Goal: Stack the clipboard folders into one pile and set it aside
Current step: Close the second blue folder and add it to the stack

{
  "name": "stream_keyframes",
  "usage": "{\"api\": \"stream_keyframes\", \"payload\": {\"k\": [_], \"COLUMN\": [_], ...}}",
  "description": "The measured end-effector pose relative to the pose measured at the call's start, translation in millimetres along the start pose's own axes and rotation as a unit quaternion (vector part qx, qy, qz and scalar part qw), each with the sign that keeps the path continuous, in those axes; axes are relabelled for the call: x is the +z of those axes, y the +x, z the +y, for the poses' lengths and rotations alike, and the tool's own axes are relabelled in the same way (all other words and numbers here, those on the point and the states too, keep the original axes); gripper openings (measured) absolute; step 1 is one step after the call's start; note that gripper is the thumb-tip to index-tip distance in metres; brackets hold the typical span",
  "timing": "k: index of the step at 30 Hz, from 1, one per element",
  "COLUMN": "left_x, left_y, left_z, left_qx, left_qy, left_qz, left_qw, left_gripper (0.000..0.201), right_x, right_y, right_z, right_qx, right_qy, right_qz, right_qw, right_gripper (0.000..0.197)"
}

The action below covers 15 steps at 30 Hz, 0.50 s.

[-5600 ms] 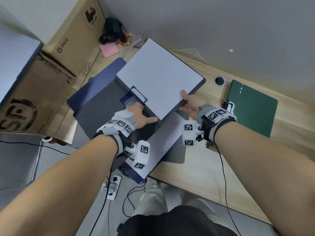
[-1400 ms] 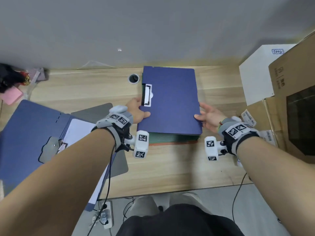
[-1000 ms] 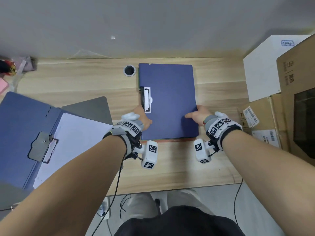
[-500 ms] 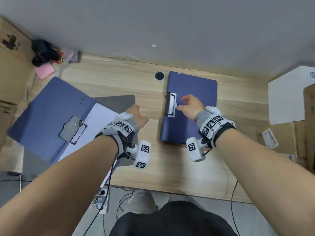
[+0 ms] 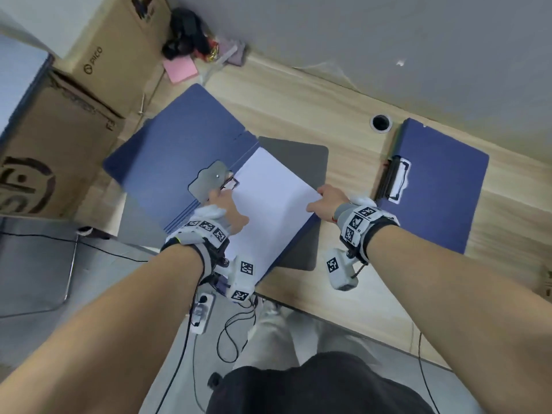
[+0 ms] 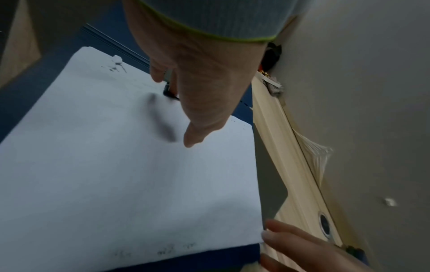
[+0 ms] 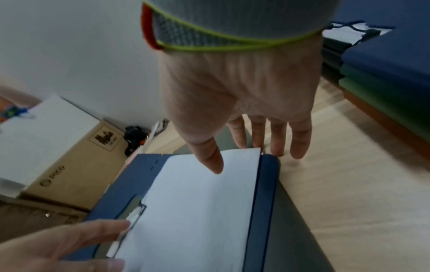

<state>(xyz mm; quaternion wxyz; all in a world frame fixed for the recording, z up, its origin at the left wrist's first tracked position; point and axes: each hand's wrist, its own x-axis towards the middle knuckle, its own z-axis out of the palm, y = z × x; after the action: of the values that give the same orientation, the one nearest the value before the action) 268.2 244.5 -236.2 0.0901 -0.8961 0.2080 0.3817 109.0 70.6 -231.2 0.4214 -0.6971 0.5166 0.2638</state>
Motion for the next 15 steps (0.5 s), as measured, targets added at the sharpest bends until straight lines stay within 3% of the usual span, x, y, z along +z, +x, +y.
{"api": "stream_keyframes", "payload": {"k": [4, 7, 11, 13, 15], "left_x": [0.5, 1.2, 6.3, 4.6, 5.4], "left_y": [-1.3, 0.5, -3.2, -5.2, -3.8], "left_z": [1.2, 3.4, 10.8, 10.9, 11.1], "left_qx": [0.016, 0.030, 0.031, 0.029, 0.030], "left_qy": [0.007, -0.011, -0.005, 0.006, 0.003], "left_qz": [0.004, -0.020, -0.020, -0.019, -0.026], "left_qw": [1.000, 0.999, 0.999, 0.999, 0.999], "left_gripper": [0.075, 0.084, 0.095, 0.090, 0.079], "right_x": [2.9, 1.4, -3.6, -2.8, -4.1], "right_y": [6.8, 4.0, -5.2, -3.0, -4.7], "right_z": [-3.2, -2.1, 11.4, 19.0, 24.5], "right_qx": [0.045, 0.087, 0.130, 0.138, 0.132], "right_qy": [0.026, 0.060, -0.052, -0.032, -0.007], "right_qz": [-0.013, -0.039, 0.022, 0.019, -0.020], "right_qw": [0.999, 0.994, 0.990, 0.990, 0.991], "right_gripper": [0.044, 0.051, 0.058, 0.066, 0.055]}}
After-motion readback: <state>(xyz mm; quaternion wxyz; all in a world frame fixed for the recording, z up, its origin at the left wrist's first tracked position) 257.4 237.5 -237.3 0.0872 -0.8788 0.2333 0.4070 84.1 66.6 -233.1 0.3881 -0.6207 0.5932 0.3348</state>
